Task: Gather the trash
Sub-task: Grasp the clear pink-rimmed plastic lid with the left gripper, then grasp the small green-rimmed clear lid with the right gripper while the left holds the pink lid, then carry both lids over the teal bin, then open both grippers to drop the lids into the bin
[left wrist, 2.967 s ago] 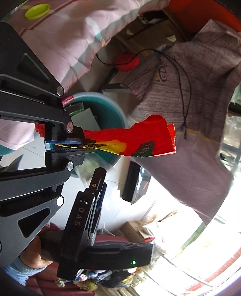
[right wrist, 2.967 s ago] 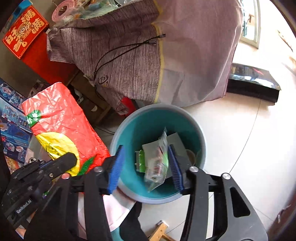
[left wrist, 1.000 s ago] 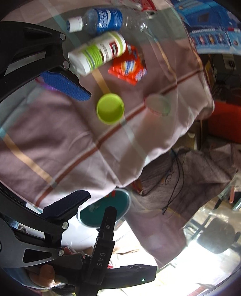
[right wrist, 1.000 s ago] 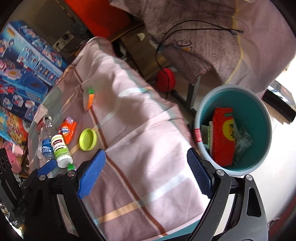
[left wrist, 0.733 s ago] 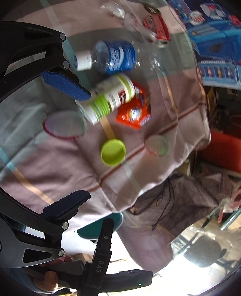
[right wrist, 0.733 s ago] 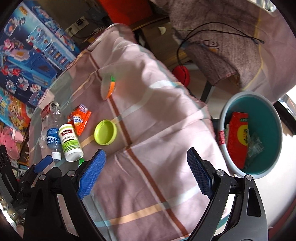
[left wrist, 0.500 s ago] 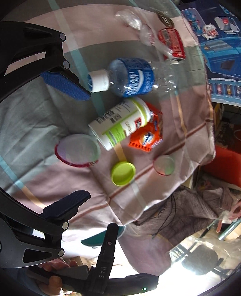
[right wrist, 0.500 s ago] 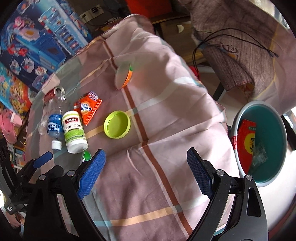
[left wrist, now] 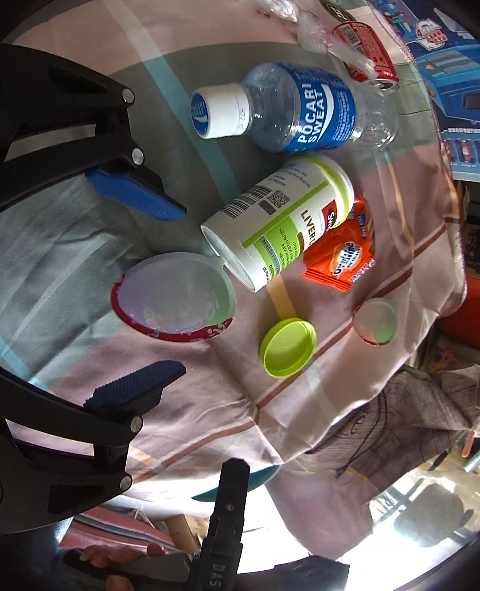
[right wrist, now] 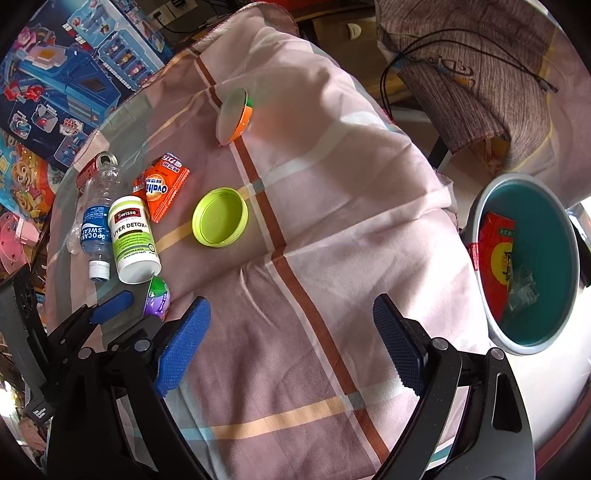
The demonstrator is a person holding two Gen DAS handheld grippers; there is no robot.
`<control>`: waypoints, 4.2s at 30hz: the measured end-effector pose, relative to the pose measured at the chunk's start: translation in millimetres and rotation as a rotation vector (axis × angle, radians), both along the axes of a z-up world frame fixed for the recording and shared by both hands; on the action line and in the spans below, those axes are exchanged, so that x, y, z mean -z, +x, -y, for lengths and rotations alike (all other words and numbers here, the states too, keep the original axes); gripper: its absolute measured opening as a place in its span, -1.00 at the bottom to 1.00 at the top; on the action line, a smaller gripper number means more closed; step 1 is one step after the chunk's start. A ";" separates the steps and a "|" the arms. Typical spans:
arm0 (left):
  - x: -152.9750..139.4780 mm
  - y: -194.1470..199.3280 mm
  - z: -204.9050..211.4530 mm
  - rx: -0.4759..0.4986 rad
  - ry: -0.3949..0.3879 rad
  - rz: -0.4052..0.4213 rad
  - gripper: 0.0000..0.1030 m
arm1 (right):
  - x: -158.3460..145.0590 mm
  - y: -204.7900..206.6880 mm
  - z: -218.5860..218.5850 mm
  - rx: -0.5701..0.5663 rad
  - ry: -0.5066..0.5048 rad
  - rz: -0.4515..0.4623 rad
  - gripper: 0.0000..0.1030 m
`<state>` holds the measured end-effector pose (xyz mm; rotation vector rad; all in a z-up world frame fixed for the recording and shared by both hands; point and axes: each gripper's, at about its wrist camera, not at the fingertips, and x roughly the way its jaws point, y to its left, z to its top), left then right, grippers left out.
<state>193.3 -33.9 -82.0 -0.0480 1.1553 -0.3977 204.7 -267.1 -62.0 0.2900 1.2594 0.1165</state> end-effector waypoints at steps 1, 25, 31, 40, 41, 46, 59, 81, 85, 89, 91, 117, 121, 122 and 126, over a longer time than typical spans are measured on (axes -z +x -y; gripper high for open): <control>2.4 1.5 0.6 -0.002 -0.003 -0.007 0.41 | 0.4 -0.2 0.9 0.001 0.000 0.000 0.66; -74.2 41.3 3.2 0.005 -0.069 0.150 -0.07 | -16.6 74.4 -10.4 -0.020 0.025 0.067 0.66; -77.0 80.5 -11.5 -0.035 -0.065 0.161 -0.07 | -7.0 136.2 -24.4 -0.019 0.025 0.078 0.37; -64.7 104.4 -23.7 -0.050 -0.065 0.140 -0.07 | 21.6 187.4 -41.1 -0.040 0.014 0.064 -0.49; -63.5 105.6 -24.1 -0.051 -0.065 0.138 -0.07 | 25.5 189.5 -42.8 -0.042 0.013 0.057 -0.68; -58.7 108.8 -24.1 -0.056 -0.066 0.127 -0.07 | 26.2 181.6 -42.6 -0.022 -0.001 0.081 -0.92; -76.6 74.4 16.5 0.017 -0.070 0.153 -0.07 | -31.2 103.1 1.6 0.015 0.081 0.166 -0.92; -92.1 -6.4 171.4 0.270 -0.035 0.181 -0.07 | -45.0 -32.4 161.9 0.275 0.164 0.251 -0.92; -84.1 -14.5 207.9 0.324 -0.016 0.162 -0.07 | -41.2 -49.4 190.4 0.316 0.163 0.259 -0.92; -77.9 -23.2 243.6 0.381 0.003 0.150 -0.07 | -34.2 -64.4 219.7 0.361 0.163 0.250 -0.92; -74.3 -27.2 260.1 0.410 0.012 0.144 -0.07 | -30.1 -71.7 233.1 0.383 0.167 0.243 -0.92; -27.7 -23.2 358.0 0.559 0.053 0.034 0.60 | 0.0 -72.5 297.1 0.484 0.133 0.164 0.03; -26.3 -20.6 356.1 0.547 0.066 0.045 0.75 | 2.0 -73.1 299.7 0.510 0.145 0.160 0.45; -25.0 -19.3 354.5 0.542 0.063 0.036 0.76 | 3.3 -73.1 300.2 0.516 0.149 0.153 0.48; -21.3 -16.5 349.6 0.522 0.060 0.016 0.78 | 6.8 -72.2 300.2 0.529 0.158 0.131 0.49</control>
